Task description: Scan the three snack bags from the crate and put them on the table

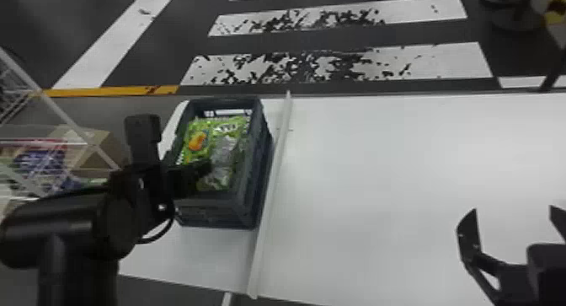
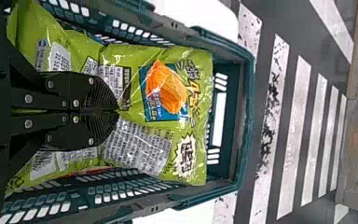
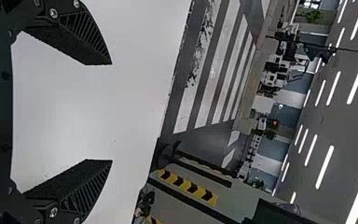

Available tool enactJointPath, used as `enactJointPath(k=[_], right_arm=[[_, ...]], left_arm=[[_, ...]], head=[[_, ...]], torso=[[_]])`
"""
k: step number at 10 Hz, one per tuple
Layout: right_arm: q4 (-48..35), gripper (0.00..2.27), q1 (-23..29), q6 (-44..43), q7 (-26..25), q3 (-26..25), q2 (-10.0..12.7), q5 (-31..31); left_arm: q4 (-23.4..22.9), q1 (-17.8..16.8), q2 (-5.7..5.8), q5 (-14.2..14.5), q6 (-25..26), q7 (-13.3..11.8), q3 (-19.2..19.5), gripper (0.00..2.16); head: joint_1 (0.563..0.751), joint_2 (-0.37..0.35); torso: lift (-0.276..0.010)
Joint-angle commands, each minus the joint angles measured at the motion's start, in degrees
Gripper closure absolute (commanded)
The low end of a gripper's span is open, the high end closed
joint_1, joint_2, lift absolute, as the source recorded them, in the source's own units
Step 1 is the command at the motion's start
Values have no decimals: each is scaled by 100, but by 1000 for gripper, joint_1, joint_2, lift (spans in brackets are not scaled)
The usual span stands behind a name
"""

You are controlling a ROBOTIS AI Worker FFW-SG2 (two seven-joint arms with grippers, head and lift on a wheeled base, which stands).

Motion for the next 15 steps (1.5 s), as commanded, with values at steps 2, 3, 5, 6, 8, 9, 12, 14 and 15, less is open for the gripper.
enactJointPath(k=[2,3,5,6,8,9,12,14,15], right_arm=[[-26,140,9,-19,-40,57,-1,0],[-26,140,9,-19,-57,66,-10,0],[-26,140,18,-54,-84,75,-19,0],[-26,140,27,-54,-119,66,-19,0],[-26,140,36,-72,-137,75,-27,0],[-8,140,27,-72,-137,66,-71,-18],[62,140,-79,-54,-137,57,-265,-211],[36,140,-70,-1,-137,48,-397,-308],[36,140,-43,-1,-137,48,-397,-290]], left_arm=[[-765,364,-60,121,6,109,287,1889],[-1011,461,-86,156,-12,241,340,1889],[-1381,584,-104,323,23,241,436,1889],[-1565,628,-139,367,23,241,454,1885],[-1688,681,-174,349,6,408,410,1889],[-1591,769,-245,288,-170,417,401,1889],[-713,944,-332,147,-2051,355,340,1889],[-326,909,-332,33,-2965,214,234,1889],[-317,848,-332,50,-3018,153,138,1889]], head=[[695,269],[695,280],[695,291],[695,289],[695,280],[695,280],[695,284],[695,294],[695,295]], torso=[[-94],[-94],[-94],[-94],[-94],[-94],[-94],[-94],[-94]])
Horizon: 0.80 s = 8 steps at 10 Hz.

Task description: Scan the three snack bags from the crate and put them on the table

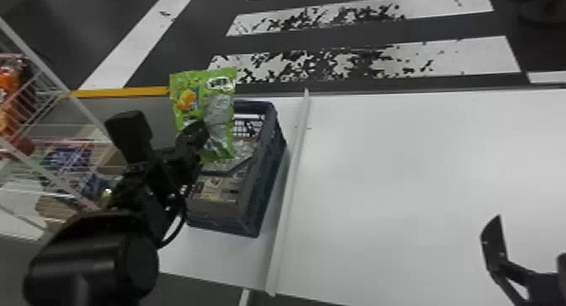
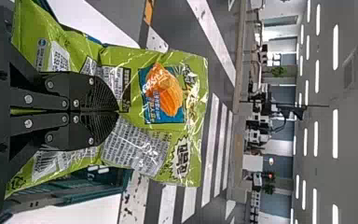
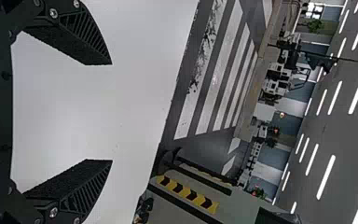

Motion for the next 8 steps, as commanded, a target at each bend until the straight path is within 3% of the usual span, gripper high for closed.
enactJointPath(k=[1,3,4,6,8], right_arm=[[-3,140,34,3,0,-2,5,39],[-30,140,34,21,0,7,-4,56],[-21,140,8,21,0,16,-4,56],[23,140,-115,38,0,51,14,39],[-56,140,-150,56,-62,-142,14,-14]], left_arm=[[-24,-93,-37,1,-287,-25,-216,1889],[-279,-58,-63,-87,-340,-52,-463,1889],[-630,74,-98,-52,-76,-52,-498,1889],[-1632,215,-257,106,1207,-104,-638,1892],[-2001,268,-274,9,1980,-596,-928,1889]], head=[[695,283],[695,250],[695,226],[695,192],[695,143]], torso=[[-94],[-94],[-94],[-94],[-94]])
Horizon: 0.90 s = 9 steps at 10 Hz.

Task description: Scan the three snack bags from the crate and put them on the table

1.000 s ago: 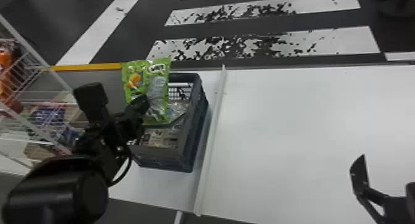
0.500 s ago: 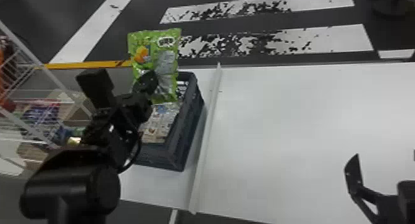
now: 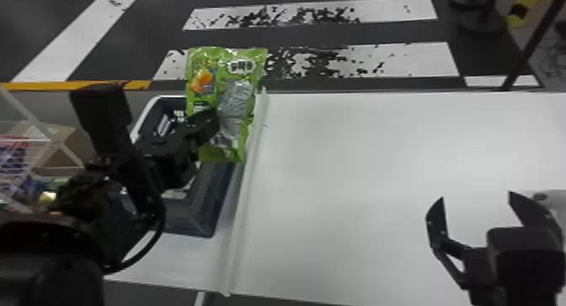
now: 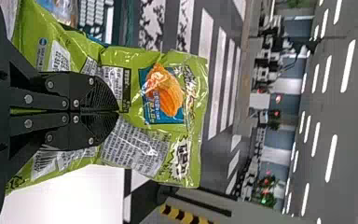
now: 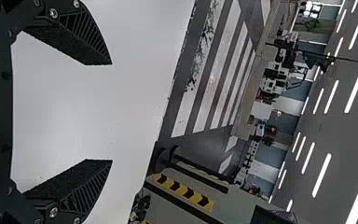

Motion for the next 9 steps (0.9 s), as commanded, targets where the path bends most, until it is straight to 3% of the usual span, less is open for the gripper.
enactJointPath(k=[1,4,5,7,9], right_arm=[[-76,140,-14,2,-18,-220,0,-112],[-128,140,-84,20,-27,-370,44,-218],[-155,140,-102,20,-45,-370,53,-218],[-164,140,-146,2,-106,-370,53,-218],[-164,140,-172,-349,-326,-343,53,-218]], left_arm=[[-69,35,-20,-58,249,-267,-235,1889],[485,88,-29,-67,232,-1400,-929,1889],[907,88,-2,-269,38,-1603,-1333,1889],[1874,-79,-11,-867,-788,-1726,-2072,1889],[2489,-378,-2,-1131,-964,-1796,-2669,1889]], head=[[695,96],[695,-42],[695,-98],[695,-191],[695,-243]], torso=[[-94],[-94],[-94],[-94],[-94]])
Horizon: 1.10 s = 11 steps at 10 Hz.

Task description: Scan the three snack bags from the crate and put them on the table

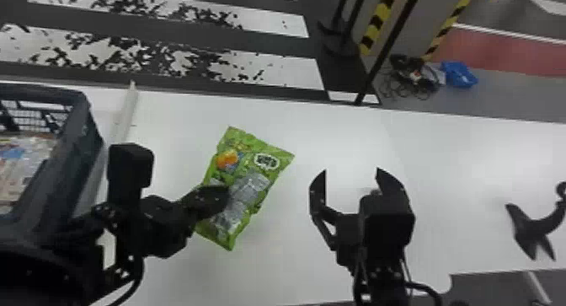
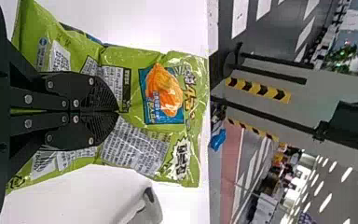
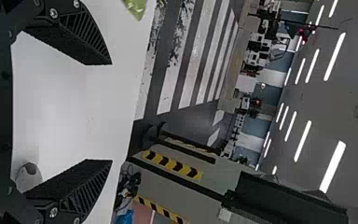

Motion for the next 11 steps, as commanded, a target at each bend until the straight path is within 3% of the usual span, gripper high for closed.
enactJointPath(k=[1,3,6,7,8,11], right_arm=[[22,140,-15,-232,-38,28,0,9],[31,140,-41,-249,-46,28,-9,0],[66,140,-68,-267,-46,72,-9,0],[75,140,-68,-267,-46,72,-27,0],[75,140,-59,-249,-46,72,-44,0],[75,140,-50,-267,-46,72,-88,0]], left_arm=[[557,-321,-3,-255,-30,-31,-585,1889],[1093,-584,-38,-264,-65,-119,-1157,1889],[1612,-778,-205,-448,-346,-75,-1622,1851],[1805,-822,-205,-448,-680,57,-1702,1156],[1946,-927,-205,-448,-716,83,-1737,-2],[1875,-936,-161,-606,-1014,408,-1710,26]], head=[[695,-278],[695,-350],[695,-350],[695,-350],[695,-350],[695,-350]], torso=[[-94],[-94],[-94],[-94],[-94],[-94]])
